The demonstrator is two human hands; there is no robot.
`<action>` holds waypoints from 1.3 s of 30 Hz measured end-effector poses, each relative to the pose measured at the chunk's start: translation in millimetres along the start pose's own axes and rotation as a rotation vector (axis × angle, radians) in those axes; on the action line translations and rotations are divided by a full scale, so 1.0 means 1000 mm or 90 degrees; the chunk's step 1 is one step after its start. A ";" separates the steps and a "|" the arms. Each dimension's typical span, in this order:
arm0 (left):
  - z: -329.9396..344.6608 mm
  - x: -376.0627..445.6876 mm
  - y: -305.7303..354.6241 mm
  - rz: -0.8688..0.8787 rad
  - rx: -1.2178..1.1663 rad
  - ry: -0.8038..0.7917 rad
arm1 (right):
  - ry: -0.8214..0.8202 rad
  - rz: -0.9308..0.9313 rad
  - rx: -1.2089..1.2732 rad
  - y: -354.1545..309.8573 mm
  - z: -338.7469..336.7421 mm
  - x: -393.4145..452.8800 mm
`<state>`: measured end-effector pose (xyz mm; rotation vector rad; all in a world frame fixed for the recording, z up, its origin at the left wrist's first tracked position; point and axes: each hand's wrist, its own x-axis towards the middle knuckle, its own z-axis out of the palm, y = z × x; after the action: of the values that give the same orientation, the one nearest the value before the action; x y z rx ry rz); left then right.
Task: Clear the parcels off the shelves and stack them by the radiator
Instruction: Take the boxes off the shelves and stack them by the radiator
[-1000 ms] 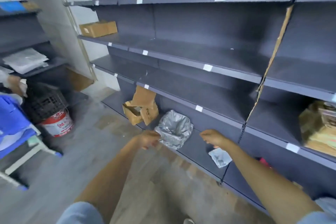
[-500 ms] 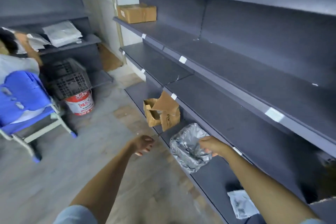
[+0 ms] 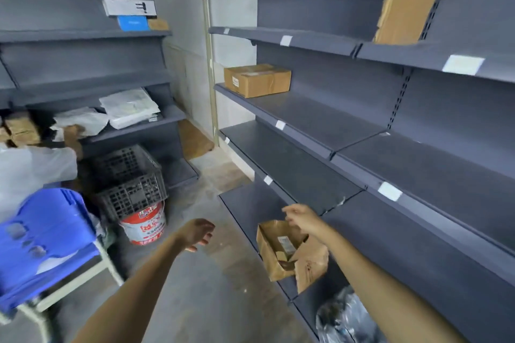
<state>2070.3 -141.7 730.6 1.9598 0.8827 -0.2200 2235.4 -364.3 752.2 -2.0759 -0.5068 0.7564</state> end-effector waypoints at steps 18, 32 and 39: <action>-0.265 0.380 0.226 0.171 0.224 0.041 | 0.166 -0.147 0.113 -0.228 -0.057 0.371; -0.357 0.600 0.310 0.362 0.067 0.178 | 0.347 -0.067 0.104 -0.299 -0.083 0.545; -0.401 0.677 0.359 0.314 -0.201 0.060 | 0.365 0.024 0.265 -0.339 -0.063 0.582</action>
<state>2719.4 413.4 867.2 1.8323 0.4339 0.2840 2678.7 134.0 868.9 -1.7952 0.0131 0.2288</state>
